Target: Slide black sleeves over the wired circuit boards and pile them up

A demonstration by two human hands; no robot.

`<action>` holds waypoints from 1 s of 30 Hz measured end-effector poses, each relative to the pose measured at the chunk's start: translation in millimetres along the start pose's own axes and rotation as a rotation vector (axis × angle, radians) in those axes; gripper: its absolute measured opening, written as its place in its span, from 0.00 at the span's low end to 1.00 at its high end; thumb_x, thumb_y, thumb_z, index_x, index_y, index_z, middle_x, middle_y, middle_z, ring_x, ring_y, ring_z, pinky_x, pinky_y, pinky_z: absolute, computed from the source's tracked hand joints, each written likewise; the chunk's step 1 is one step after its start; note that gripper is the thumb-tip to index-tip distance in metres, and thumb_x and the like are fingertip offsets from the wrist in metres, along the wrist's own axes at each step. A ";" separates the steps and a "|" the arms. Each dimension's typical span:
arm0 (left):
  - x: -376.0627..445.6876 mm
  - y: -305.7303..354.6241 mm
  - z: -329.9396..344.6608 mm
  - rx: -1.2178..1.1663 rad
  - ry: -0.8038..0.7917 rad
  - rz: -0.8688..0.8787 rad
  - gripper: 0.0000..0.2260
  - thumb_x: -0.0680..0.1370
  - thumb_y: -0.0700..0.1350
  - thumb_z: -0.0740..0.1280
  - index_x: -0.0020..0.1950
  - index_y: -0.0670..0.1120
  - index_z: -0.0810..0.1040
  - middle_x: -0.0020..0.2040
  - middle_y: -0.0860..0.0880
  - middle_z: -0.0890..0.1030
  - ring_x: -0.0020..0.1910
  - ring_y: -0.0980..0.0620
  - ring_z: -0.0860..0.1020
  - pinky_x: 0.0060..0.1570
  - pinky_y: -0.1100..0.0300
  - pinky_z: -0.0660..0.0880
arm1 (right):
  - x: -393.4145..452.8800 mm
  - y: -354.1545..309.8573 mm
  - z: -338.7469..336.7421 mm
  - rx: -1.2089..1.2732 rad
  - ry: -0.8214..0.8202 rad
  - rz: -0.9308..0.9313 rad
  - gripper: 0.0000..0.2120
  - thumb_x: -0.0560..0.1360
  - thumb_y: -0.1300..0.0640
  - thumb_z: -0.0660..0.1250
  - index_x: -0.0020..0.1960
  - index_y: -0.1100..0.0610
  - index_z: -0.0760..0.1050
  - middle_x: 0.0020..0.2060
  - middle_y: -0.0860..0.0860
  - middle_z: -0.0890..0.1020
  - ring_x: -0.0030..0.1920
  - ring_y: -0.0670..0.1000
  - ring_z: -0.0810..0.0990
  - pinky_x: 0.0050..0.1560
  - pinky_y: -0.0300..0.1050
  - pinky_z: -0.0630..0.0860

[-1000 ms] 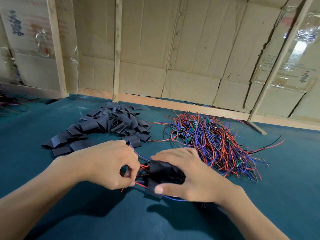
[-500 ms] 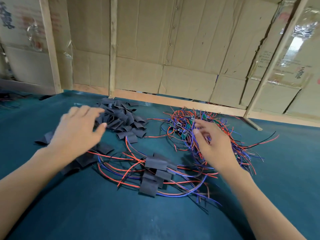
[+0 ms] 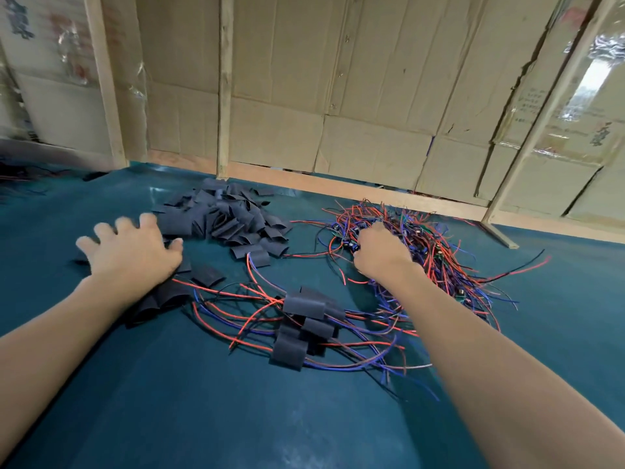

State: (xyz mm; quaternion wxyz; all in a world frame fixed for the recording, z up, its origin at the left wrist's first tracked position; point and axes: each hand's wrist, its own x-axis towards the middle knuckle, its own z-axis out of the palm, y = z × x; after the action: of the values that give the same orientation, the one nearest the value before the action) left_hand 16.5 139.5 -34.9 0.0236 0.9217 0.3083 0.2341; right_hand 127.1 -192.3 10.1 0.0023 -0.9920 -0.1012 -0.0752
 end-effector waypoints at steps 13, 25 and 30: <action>3.4 2.6 -13.1 -0.116 0.160 0.219 0.17 0.81 0.59 0.59 0.64 0.53 0.75 0.57 0.46 0.81 0.60 0.40 0.72 0.63 0.40 0.57 | 8.4 28.2 -63.0 0.799 -0.103 0.267 0.03 0.75 0.66 0.69 0.47 0.67 0.79 0.40 0.53 0.85 0.30 0.55 0.86 0.26 0.47 0.80; -23.2 36.9 -49.0 -0.426 0.225 0.405 0.23 0.81 0.62 0.54 0.36 0.46 0.69 0.35 0.46 0.73 0.40 0.37 0.79 0.36 0.50 0.69 | -27.5 30.4 -95.3 1.640 0.437 0.337 0.06 0.77 0.65 0.63 0.50 0.64 0.79 0.38 0.56 0.79 0.33 0.51 0.78 0.31 0.44 0.74; -47.8 55.7 -64.9 -0.506 0.133 0.534 0.24 0.79 0.68 0.48 0.36 0.50 0.62 0.26 0.52 0.66 0.32 0.39 0.76 0.32 0.52 0.67 | -79.9 6.9 -61.4 2.263 0.161 -0.051 0.10 0.81 0.69 0.56 0.55 0.63 0.75 0.44 0.56 0.80 0.43 0.53 0.84 0.47 0.46 0.82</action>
State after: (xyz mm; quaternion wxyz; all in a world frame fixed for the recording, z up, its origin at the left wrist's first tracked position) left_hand -15.0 60.2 13.3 0.1685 0.9174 -0.0095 0.3603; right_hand 42.0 -216.3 58.9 0.9026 -0.4101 -0.1307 -0.0042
